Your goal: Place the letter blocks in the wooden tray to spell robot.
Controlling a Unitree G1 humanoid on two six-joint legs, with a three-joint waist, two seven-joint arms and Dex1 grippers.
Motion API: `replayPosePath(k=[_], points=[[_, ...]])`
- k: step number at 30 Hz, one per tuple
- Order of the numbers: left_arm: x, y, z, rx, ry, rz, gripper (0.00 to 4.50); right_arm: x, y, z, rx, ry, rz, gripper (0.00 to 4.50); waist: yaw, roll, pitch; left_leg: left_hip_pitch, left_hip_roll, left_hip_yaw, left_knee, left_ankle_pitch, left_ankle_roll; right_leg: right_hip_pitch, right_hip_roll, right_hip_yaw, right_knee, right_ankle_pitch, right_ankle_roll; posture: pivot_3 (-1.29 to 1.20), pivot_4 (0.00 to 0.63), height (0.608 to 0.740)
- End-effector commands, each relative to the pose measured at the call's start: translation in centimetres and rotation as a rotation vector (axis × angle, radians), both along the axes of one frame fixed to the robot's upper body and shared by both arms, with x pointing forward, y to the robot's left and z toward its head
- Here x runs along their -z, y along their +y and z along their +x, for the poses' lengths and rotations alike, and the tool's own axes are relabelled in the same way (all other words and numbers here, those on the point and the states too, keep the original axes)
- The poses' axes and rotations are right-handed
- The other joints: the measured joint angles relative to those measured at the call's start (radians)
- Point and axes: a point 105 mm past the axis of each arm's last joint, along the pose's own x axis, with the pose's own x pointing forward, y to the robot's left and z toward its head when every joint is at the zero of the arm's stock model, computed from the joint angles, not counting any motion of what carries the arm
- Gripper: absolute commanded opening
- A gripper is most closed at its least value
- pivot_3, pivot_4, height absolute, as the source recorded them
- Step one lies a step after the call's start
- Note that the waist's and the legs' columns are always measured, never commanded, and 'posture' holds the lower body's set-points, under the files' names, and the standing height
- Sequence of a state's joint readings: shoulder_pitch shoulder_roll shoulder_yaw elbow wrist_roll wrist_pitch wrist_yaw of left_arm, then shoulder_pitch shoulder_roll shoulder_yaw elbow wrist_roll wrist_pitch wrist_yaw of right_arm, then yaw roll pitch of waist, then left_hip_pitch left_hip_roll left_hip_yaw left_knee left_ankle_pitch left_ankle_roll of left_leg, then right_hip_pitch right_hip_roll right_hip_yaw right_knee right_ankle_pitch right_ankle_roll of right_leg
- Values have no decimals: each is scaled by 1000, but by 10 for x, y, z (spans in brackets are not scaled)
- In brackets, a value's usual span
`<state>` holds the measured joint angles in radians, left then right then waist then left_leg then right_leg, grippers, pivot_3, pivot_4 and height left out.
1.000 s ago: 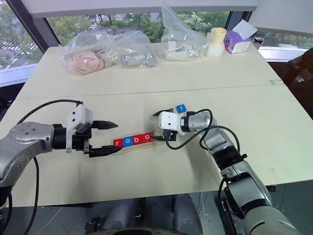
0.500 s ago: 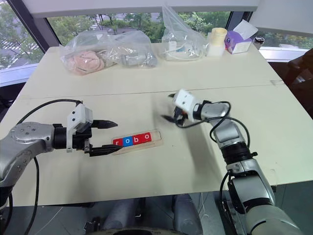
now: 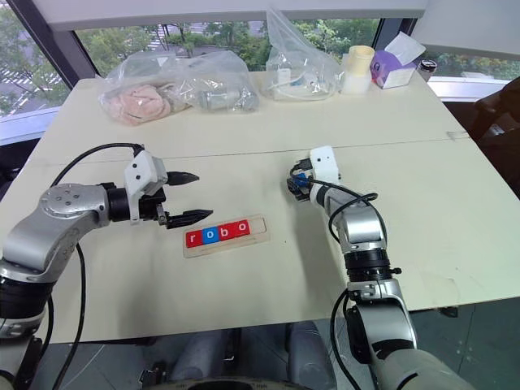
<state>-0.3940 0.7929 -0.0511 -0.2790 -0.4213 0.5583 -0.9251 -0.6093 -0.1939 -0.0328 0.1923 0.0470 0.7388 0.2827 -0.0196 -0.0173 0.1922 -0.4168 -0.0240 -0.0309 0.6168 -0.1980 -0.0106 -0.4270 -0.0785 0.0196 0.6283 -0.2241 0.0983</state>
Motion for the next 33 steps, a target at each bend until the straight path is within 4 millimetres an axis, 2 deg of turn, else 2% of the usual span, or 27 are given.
replayPosePath(k=[1,6,9,11,13,16,22,25,28,33], points=[[-5,-5,-4,28,-35,7,4500,3,4,0,12,-7,-30,3650,0,0,0,0,0,0,0,0,0,0,0,0,0,0,0,0,150,740],[-2,-3,-5,24,-27,13,4500,-3,6,1,11,-37,-61,1205,0,0,0,1,0,0,0,0,0,0,0,0,0,0,0,0,150,740],[1,-3,-7,26,-17,27,4500,-12,10,1,-11,-57,-96,1233,-1,0,0,1,0,0,0,0,0,1,0,0,0,0,0,0,150,740],[8,-4,-15,70,-10,90,4500,-24,6,-1,19,-87,-87,1233,-1,0,0,1,0,0,0,0,0,1,0,0,0,0,0,0,150,740],[8,-8,-21,94,10,72,4500,-33,1,-6,54,-104,-72,1233,1,0,0,1,0,0,0,0,0,0,0,0,0,0,0,0,150,740],[5,-12,-28,126,34,50,4500,-40,-11,-30,151,-95,17,1233,6,0,0,0,0,-1,0,0,0,0,0,0,0,-1,0,0,150,740],[7,-14,-27,136,36,60,4500,-39,-10,-76,207,-22,52,1233,2,0,0,0,0,-1,0,0,0,0,0,0,0,-1,-1,0,150,740],[6,-15,-25,148,37,61,4500,-32,-9,-95,208,26,52,1233,2,0,0,0,1,-1,-1,0,0,0,0,-1,0,-1,-1,0,150,740],[6,-16,-23,159,36,68,4500,-23,-12,-106,224,68,38,1233,2,0,0,0,1,-1,-1,0,0,0,0,-1,-1,-2,-1,0,150,740],[7,-17,-21,184,41,82,4500,-11,-3,-117,221,135,65,1233,2,0,0,0,1,-1,-1,0,0,0,0,-1,-2,-2,-1,0,150,740]])
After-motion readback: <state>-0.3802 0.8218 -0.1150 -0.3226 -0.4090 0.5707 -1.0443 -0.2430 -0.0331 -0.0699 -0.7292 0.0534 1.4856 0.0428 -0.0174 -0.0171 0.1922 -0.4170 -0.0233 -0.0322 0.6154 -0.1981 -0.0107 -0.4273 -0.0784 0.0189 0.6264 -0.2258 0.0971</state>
